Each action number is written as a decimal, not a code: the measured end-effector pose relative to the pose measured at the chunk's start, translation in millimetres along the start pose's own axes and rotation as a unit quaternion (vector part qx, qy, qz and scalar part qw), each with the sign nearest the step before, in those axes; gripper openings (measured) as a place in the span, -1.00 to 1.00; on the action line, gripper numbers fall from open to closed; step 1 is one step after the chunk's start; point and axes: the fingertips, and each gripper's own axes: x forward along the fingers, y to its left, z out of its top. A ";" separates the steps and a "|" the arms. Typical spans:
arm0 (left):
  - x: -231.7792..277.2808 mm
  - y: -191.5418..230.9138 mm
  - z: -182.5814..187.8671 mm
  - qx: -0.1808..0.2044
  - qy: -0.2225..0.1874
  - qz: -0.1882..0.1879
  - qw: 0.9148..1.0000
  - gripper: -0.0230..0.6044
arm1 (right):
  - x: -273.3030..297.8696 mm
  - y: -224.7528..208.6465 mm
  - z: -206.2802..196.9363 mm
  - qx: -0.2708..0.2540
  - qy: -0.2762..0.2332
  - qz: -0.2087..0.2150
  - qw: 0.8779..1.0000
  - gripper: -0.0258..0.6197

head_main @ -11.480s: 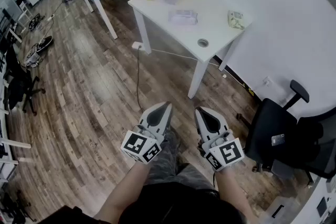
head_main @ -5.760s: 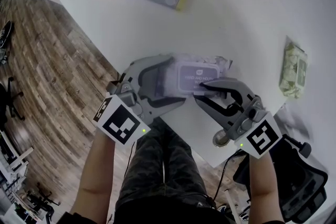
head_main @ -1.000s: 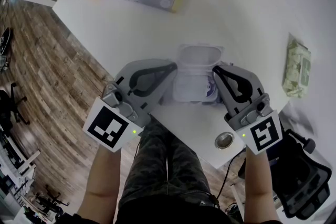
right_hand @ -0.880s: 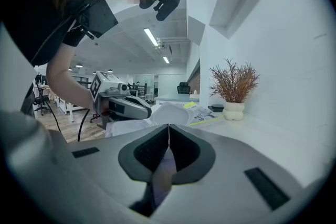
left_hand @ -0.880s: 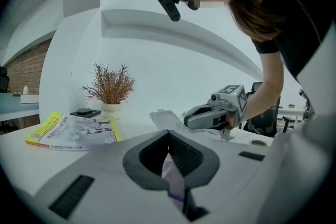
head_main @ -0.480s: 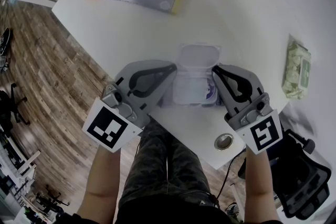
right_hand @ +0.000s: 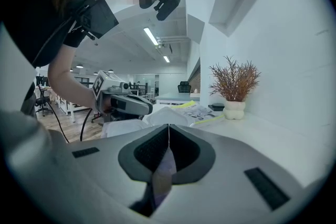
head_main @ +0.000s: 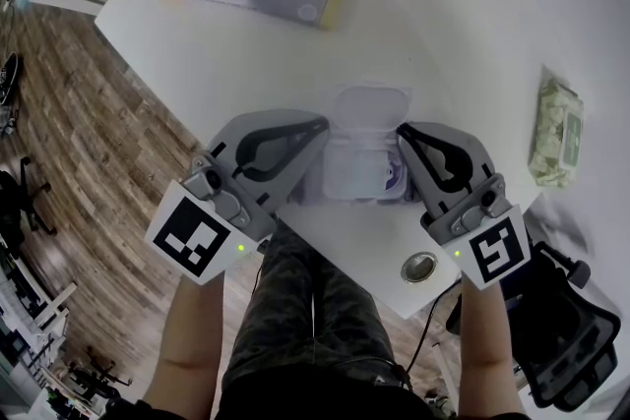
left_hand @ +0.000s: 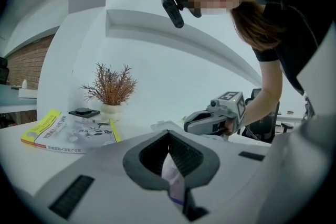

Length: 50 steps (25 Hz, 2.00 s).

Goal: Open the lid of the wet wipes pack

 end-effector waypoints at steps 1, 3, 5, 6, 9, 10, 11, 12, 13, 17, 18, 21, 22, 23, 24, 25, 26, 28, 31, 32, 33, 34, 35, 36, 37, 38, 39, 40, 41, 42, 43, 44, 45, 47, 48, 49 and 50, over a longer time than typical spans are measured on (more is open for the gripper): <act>1.2 0.8 0.9 0.001 -0.001 0.000 1.000 -0.89 | 0.0 0.0 0.0 0.000 0.000 0.000 1.000 -0.84; 3.2 1.1 1.0 0.006 0.003 -0.001 1.000 -0.89 | -0.2 0.2 0.2 0.000 0.001 0.001 1.000 -0.84; 4.5 1.3 0.1 0.010 0.008 -0.003 1.000 -0.89 | -0.4 -0.2 0.2 0.000 0.001 0.001 1.000 -0.84; 4.8 1.7 -0.4 0.010 0.009 -0.003 1.000 -0.89 | -0.6 -0.7 0.0 0.001 0.002 0.001 1.000 -0.84; 5.4 2.7 -2.2 0.010 0.013 -0.002 1.000 -0.89 | -0.8 -2.0 0.5 0.002 0.000 0.000 1.000 -0.84; 5.5 2.7 -3.0 0.012 0.015 -0.002 1.000 -0.89 | -0.8 -2.2 0.9 0.003 0.000 0.000 1.000 -0.84; 5.6 2.8 -3.9 0.013 0.018 -0.002 1.000 -0.89 | -0.9 -2.2 0.9 0.003 0.000 0.000 1.000 -0.84; 5.7 2.8 -4.6 0.013 0.019 -0.002 1.000 -0.89 | -0.9 -2.1 0.6 0.003 0.001 0.000 1.000 -0.84; 5.9 2.9 -5.1 0.014 0.020 -0.002 1.000 -0.89 | -0.8 -2.1 0.3 0.003 0.002 0.001 1.000 -0.84; 7.4 4.1 -5.1 0.016 0.022 -0.004 1.000 -0.89 | 0.1 -3.2 0.8 0.003 0.003 0.002 1.000 -0.84; 7.8 4.8 -4.9 0.015 0.021 -0.004 1.000 -0.89 | 0.4 -3.6 0.9 0.003 0.003 0.002 1.000 -0.84; 8.6 6.4 -5.0 0.014 0.021 -0.004 1.000 -0.89 | 1.0 -4.7 0.9 0.003 0.003 0.002 1.000 -0.84; 8.9 6.7 -5.1 0.013 0.021 -0.004 1.000 -0.89 | 1.1 -5.1 0.9 0.004 0.003 0.002 1.000 -0.84; 9.0 7.2 -5.3 0.012 0.021 -0.003 1.000 -0.89 | 1.3 -5.5 1.1 0.005 0.003 0.002 1.000 -0.84; 9.1 7.8 -5.5 0.011 0.021 -0.003 1.000 -0.89 | 1.7 -5.9 1.3 0.006 0.002 0.001 1.000 -0.84; 9.3 8.5 -5.8 0.010 0.021 -0.002 1.000 -0.89 | 2.0 -6.5 1.4 0.007 0.002 0.001 1.000 -0.84; 9.7 9.3 -6.0 0.009 0.021 -0.002 1.000 -0.89 | 2.5 -7.2 1.3 0.007 0.002 0.000 1.000 -0.84; 10.7 11.0 -6.7 0.008 0.022 -0.002 1.000 -0.89 | 3.4 -9.2 0.9 0.008 0.003 -0.001 1.000 -0.84; 12.4 13.0 -7.3 0.008 0.024 -0.002 1.000 -0.89 | 4.1 -12.5 -0.5 0.008 0.006 -0.003 1.000 -0.84; 13.1 13.5 -7.4 0.007 0.023 -0.003 1.000 -0.89 | 4.4 -13.3 -0.9 0.009 0.006 -0.004 1.000 -0.84; 13.8 14.1 -7.4 0.006 0.023 -0.003 1.000 -0.89 | 4.6 -14.0 -1.3 0.009 0.007 -0.004 1.000 -0.84; 14.6 14.6 -7.6 0.005 0.022 -0.003 1.000 -0.89 | 4.8 -14.7 -1.8 0.010 0.007 -0.004 1.000 -0.84; 15.3 15.2 -7.8 0.004 0.022 -0.003 1.000 -0.89 | 5.0 -15.5 -2.4 0.011 0.008 -0.004 1.000 -0.84; 16.0 15.7 -8.3 0.003 0.022 -0.003 1.000 -0.89 | 5.3 -16.1 -3.1 0.011 0.008 -0.004 1.000 -0.84; 16.4 16.3 -8.9 0.002 0.023 -0.003 1.000 -0.89 | 5.6 -16.8 -3.7 0.012 0.009 -0.004 1.000 -0.84; 16.8 16.9 -9.6 0.002 0.024 -0.003 1.000 -0.89 | 5.9 -17.4 -4.1 0.013 0.009 -0.003 1.000 -0.84; 17.1 17.6 -10.2 0.001 0.025 -0.003 1.000 -0.89 | 6.3 -17.9 -4.4 0.013 0.009 -0.003 1.000 -0.84; 17.4 18.2 -10.5 0.001 0.025 -0.003 1.000 -0.89 | 6.7 -18.3 -4.7 0.013 0.009 -0.002 1.000 -0.84; 17.8 18.7 -10.8 0.000 0.025 -0.003 1.000 -0.89 | 7.1 -18.6 -4.9 0.014 0.010 -0.001 1.000 -0.84; 18.1 19.3 -11.0 0.000 0.025 -0.002 1.000 -0.89 | 7.5 -18.8 -5.1 0.014 0.010 -0.001 1.000 -0.84; 18.4 19.8 -11.1 -0.001 0.025 -0.002 1.000 -0.89 | 7.9 -18.9 -5.1 0.015 0.010 0.000 1.000 -0.84; 18.7 20.3 -11.1 -0.001 0.025 -0.002 1.000 -0.89 | 8.4 -19.1 -5.2 0.016 0.010 0.001 1.000 -0.84; 19.2 20.7 -11.0 0.000 0.025 -0.002 1.000 -0.89 | 8.8 -19.3 -5.2 0.016 0.009 0.001 1.000 -0.84; 20.1 21.4 -11.1 0.002 0.027 -0.002 1.000 -0.89 | 9.5 -19.8 -5.0 0.017 0.009 0.003 1.000 -0.84; 20.5 21.6 -11.2 0.003 0.028 -0.003 1.000 -0.89 | 9.8 -20.0 -5.1 0.018 0.009 0.003 1.000 -0.84; 20.9 22.0 -11.3 0.003 0.029 -0.003 1.000 -0.89 | 10.0 -20.2 -5.2 0.019 0.009 0.004 1.000 -0.84; 21.3 22.2 -11.3 0.002 0.029 -0.002 1.000 -0.89 | 10.2 -20.4 -5.3 0.019 0.009 0.005 1.000 -0.84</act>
